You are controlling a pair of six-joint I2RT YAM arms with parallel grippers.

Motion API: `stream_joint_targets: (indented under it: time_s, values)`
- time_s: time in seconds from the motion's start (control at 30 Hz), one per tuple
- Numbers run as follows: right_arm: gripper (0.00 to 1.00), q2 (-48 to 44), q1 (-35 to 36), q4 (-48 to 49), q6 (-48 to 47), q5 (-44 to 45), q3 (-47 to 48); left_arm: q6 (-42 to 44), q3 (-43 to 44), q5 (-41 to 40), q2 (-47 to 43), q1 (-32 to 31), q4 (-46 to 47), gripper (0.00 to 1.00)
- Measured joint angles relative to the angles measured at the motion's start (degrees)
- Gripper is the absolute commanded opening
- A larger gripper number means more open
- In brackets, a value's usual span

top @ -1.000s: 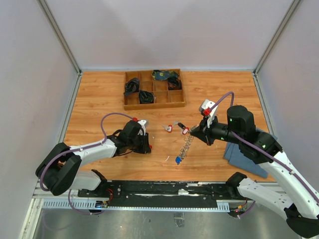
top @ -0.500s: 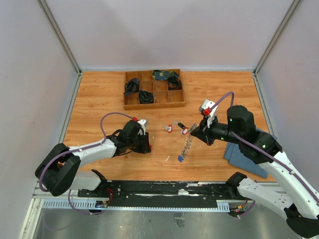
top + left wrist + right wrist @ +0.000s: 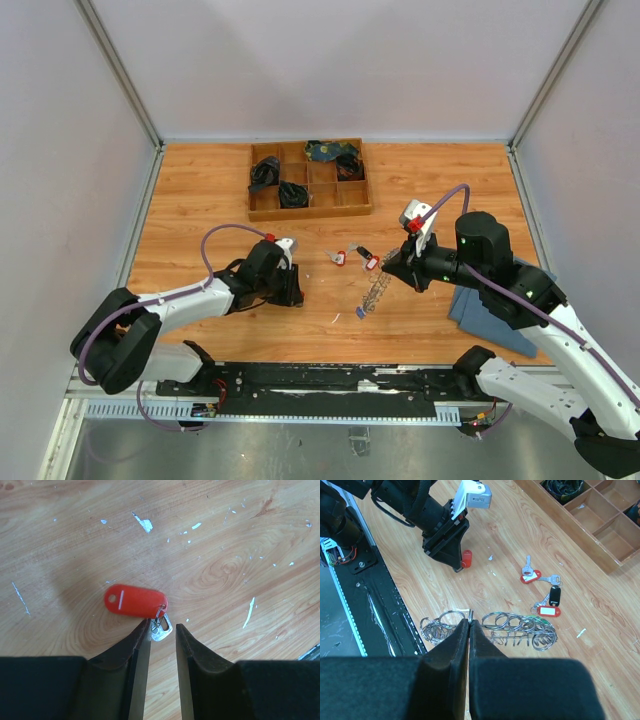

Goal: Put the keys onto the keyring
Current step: Pick up the key from the center of the board.

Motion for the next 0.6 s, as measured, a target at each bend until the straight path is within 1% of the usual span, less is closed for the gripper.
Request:
stream_joint_targets:
  time_s: [0.33, 0.6]
  values:
    - [0.01, 0.0, 0.0, 0.0, 0.0, 0.0, 0.0, 0.1, 0.1, 0.0, 0.5, 0.0, 0.1, 0.31]
    - [0.01, -0.1, 0.0, 0.0, 0.0, 0.0, 0.0, 0.2, 0.4, 0.1, 1.1, 0.0, 0.5, 0.26]
